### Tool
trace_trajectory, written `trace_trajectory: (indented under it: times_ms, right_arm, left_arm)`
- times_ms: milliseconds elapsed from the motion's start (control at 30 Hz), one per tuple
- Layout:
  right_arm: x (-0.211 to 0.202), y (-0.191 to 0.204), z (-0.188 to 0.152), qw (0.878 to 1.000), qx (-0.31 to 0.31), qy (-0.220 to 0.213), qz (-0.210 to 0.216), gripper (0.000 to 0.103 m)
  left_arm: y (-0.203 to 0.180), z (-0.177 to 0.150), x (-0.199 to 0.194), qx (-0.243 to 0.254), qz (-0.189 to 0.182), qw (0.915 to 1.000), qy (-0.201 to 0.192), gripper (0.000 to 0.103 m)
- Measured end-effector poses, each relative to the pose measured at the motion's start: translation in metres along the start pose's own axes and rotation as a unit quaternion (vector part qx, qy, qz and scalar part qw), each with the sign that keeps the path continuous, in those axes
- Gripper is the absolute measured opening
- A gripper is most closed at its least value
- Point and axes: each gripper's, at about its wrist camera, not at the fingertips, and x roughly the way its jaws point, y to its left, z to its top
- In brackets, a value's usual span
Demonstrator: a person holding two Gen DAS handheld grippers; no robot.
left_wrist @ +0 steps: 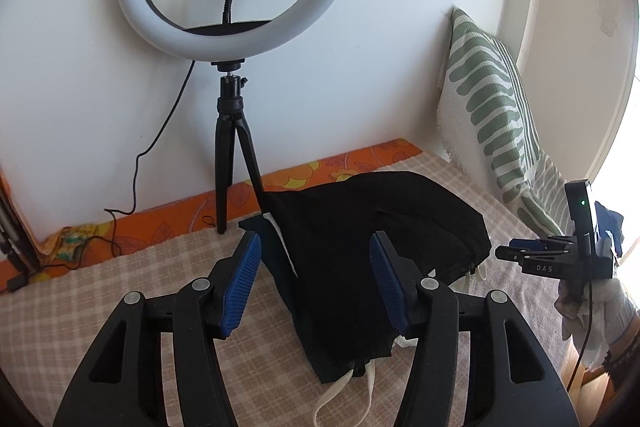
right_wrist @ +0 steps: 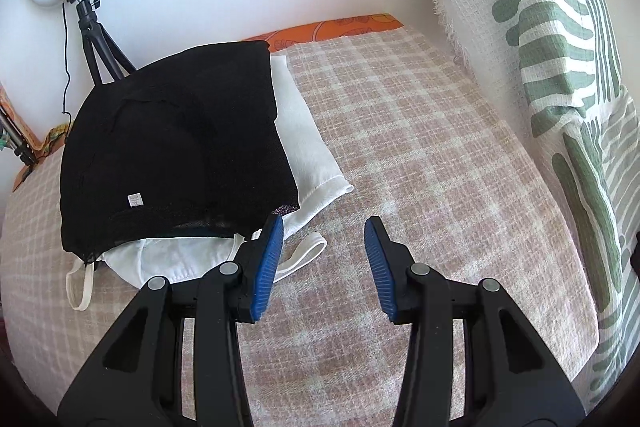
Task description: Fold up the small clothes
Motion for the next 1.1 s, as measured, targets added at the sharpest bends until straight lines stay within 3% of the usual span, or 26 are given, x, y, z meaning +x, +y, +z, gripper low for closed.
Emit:
trace_trajectory:
  times_ms: [433,500,600,733,833,900,967,1000,1067,1100]
  right_arm:
    - [-0.096,0.041,-0.028,0.997,-0.014,-0.072,-0.001,0.044]
    - [-0.111,0.048,-0.034,0.996,-0.017,-0.084,0.004,0.045]
    - [-0.135,0.061,-0.047,0.994,-0.02,-0.106,0.004,0.054]
    - [-0.156,0.08,-0.064,0.992,-0.031,-0.118,0.006,0.055]
    - [-0.172,0.092,-0.076,0.991,-0.035,-0.131,0.005,0.055]
    - [-0.181,0.098,-0.085,0.99,-0.032,-0.14,0.007,0.061]
    - [-0.188,0.106,-0.094,0.988,-0.032,-0.149,0.012,0.075]
    - [-0.19,0.11,-0.099,0.987,-0.034,-0.154,0.011,0.076]
    - [-0.195,0.118,-0.108,0.986,-0.036,-0.163,0.007,0.084]
    - [-0.196,0.121,-0.112,0.985,-0.037,-0.167,0.007,0.084]
  left_arm:
    - [-0.016,-0.035,-0.071,0.013,-0.012,0.9997,-0.014,0.056]
    - [-0.02,-0.042,-0.083,0.022,-0.012,0.9995,-0.02,0.062]
    - [-0.027,-0.053,-0.101,0.033,-0.013,0.9989,-0.031,0.069]
    - [-0.033,-0.068,-0.124,0.043,-0.015,0.9981,-0.041,0.07]
    - [-0.035,-0.078,-0.141,0.042,-0.017,0.9975,-0.054,0.08]
    - [-0.036,-0.084,-0.153,0.047,-0.016,0.9967,-0.064,0.082]
    - [-0.037,-0.091,-0.163,0.056,-0.006,0.9957,-0.073,0.085]
    - [-0.038,-0.094,-0.168,0.062,0.001,0.9952,-0.076,0.088]
    - [-0.039,-0.103,-0.175,0.071,0.019,0.9935,-0.087,0.102]
    - [-0.039,-0.107,-0.179,0.074,0.03,0.9925,-0.093,0.103]
